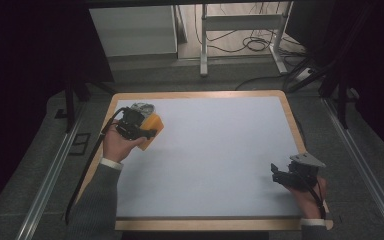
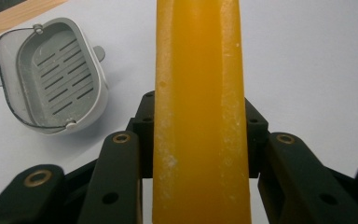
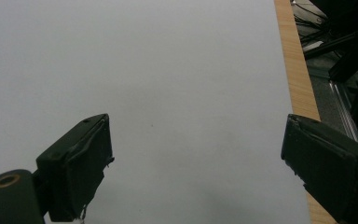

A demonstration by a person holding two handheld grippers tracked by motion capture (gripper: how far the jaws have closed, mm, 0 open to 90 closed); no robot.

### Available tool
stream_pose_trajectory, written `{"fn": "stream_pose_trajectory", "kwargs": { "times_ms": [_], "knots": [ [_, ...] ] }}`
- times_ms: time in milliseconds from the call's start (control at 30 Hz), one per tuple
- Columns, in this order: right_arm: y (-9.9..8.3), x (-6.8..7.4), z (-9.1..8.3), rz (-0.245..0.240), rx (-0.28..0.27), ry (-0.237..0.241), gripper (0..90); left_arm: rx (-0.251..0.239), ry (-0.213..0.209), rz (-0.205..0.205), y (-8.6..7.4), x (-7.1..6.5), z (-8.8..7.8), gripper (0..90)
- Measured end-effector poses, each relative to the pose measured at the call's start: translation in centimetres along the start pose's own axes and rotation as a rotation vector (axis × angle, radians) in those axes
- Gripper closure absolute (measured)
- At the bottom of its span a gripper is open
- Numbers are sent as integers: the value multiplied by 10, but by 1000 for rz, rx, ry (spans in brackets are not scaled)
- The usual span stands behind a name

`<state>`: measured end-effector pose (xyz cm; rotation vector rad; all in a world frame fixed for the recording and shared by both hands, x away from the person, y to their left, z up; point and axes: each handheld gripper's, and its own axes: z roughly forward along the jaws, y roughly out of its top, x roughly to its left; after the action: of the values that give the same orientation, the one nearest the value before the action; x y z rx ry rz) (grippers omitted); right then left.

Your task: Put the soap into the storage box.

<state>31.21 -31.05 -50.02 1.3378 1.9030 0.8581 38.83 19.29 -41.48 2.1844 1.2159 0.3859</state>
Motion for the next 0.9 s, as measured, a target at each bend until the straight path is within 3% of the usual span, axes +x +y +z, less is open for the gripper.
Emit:
{"fn": "stream_pose_trajectory", "kwargs": {
  "times_ms": [767,900],
  "knots": [
    [-1,0,1,1,1,-4,88,-27,29,-37,15,18,1,612],
    [-1,0,1,0,0,-4,88,-23,39,-65,18,26,6,612]
  ]
}}
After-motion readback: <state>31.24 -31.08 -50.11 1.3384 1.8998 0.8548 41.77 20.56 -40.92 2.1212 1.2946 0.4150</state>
